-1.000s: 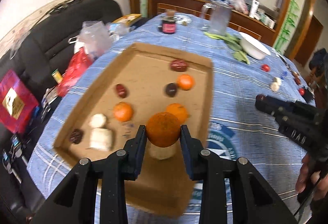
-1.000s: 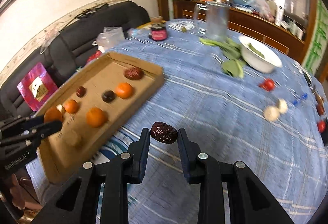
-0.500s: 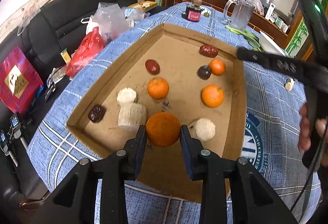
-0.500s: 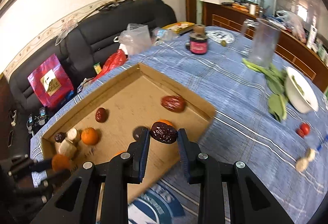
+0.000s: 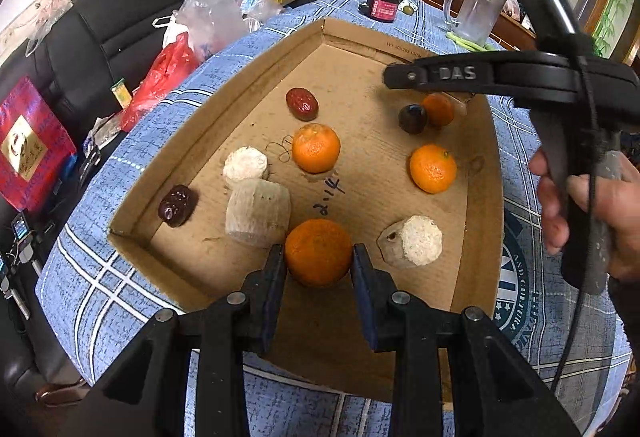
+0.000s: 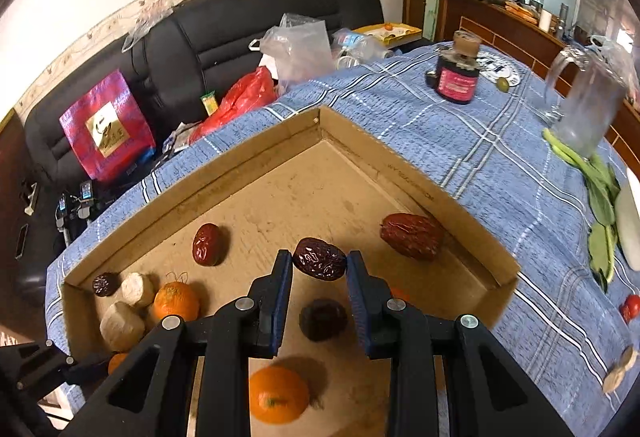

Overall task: Organize fruits
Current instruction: 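Open both tools to drop the dark date and orange into the tray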

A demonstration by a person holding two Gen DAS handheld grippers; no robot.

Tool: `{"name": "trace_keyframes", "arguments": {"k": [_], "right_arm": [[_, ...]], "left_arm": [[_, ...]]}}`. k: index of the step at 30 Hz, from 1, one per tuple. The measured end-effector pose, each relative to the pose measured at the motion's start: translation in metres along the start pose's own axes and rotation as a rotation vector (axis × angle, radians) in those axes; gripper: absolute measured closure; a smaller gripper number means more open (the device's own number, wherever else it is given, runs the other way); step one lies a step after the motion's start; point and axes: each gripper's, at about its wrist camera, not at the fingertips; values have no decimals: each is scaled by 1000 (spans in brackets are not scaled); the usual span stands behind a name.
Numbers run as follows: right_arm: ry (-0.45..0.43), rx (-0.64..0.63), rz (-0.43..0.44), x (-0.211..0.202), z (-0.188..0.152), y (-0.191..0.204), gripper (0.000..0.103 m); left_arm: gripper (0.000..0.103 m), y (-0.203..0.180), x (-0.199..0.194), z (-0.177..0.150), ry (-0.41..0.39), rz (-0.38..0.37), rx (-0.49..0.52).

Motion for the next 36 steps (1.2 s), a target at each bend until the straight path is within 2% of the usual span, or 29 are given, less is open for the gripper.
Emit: {"name": "trace_keyframes", "arguments": {"k": [9,15,16,19,20,31,36], "right_arm": [[59,8,15,27,6,-3,72],[77,0,8,34,5,-3,71],[79,0,7,34,5,-3,70],[78,-3,-7,34,5,-4,58],[75,-5,-13,34,4,-5,54],[37,-6,-33,4,-2,0,54],[23,0,-48,-17,-17,2,54]], "left_arm": [[70,-5,8,3,15,4,21],[57,-11,9,3,16,2,38],[57,-11,9,3,15,2,40],[56,-9,8,3,18,2,35],[56,-8,8,2,18,3,34],[54,-7,-6,-1,0,18,15],[44,-11,-17,-2,-41,45,17]]}}
Point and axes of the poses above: each gripper's, at about its wrist camera, not at the fingertips, and x roughly the way its jaws point, y to its left, z to its top, and after that the axes turned 5 degrees about z, right-handed
